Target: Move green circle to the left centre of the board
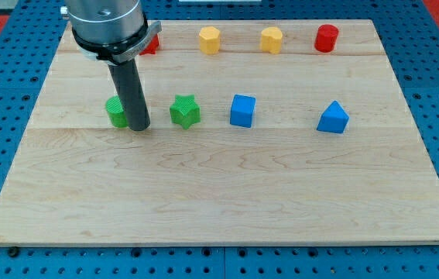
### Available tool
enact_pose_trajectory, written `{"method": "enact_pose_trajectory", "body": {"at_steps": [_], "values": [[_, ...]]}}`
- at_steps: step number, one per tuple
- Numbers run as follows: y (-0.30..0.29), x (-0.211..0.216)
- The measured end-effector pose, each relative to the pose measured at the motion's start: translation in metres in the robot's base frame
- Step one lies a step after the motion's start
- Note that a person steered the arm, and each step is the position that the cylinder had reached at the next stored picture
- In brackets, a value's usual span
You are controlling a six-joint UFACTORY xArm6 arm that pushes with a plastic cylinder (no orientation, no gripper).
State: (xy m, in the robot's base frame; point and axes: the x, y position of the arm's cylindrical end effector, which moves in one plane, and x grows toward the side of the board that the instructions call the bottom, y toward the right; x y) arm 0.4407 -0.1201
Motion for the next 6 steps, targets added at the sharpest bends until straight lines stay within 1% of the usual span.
{"method": "enact_pose_trajectory", "body": {"at_steps": [1,2,3,4,6], "values": [[0.002,0.001],[0.025,0.002],[0.038,-0.012],[0.025,-0.014],[-0.046,-0.019]]}}
